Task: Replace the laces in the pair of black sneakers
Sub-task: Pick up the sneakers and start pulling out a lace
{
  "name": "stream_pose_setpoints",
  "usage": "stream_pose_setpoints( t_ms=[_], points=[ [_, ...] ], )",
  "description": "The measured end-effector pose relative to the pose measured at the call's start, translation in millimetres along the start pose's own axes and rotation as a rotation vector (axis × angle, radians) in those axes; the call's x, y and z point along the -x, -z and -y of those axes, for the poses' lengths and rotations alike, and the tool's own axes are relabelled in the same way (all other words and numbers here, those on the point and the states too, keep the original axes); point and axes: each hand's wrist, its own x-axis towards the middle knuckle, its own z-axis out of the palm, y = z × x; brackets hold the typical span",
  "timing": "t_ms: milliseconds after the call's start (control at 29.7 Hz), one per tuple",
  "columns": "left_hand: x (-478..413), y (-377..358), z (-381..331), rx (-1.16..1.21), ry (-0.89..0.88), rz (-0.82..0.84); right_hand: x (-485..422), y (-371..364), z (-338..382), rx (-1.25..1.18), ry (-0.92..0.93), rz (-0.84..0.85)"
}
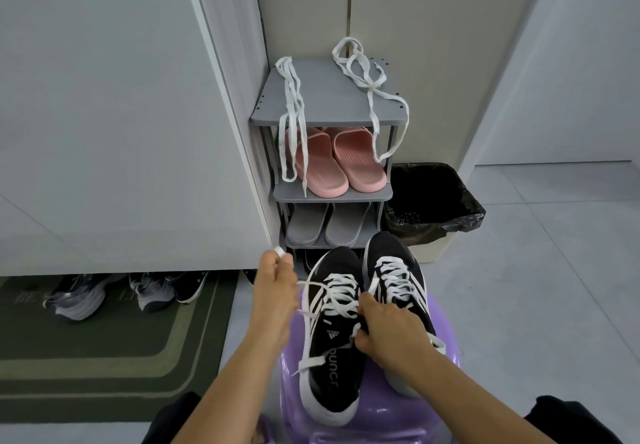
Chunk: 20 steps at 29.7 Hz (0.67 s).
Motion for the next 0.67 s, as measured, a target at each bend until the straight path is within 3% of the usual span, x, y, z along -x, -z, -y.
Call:
stream_pose_setpoints(
  t_ms=[101, 169, 270, 438, 539, 607, 674],
  points=[
    [-14, 9, -5, -0.288, -0.278, -0.131, 5, 1, 4, 0.015, 0.018, 0.031],
    [-21, 16, -7, -0.390, -0.368, -0.172, 7, 3, 1, 0.027, -0.001, 0.038],
    [-21, 22, -6, -0.511, -0.280, -0.020, 8, 5, -6, -0.021, -0.020, 0.055],
    [0, 10, 15, -0.796, 0.016, 0.529, 5, 12, -15, -0.349, 0.035, 0.226],
    [9, 3, 29, -1.054, -0.062, 0.570, 2, 25, -21, -0.520, 0.061, 0.309],
    [9, 3, 29, -1.007, -0.046, 0.549, 0, 35, -25, -0.547, 0.052, 0.303],
    [7, 5, 29, -0.938, -0.018, 0.553, -4, 47, -35, -0.506, -0.008, 0.188]
  ],
)
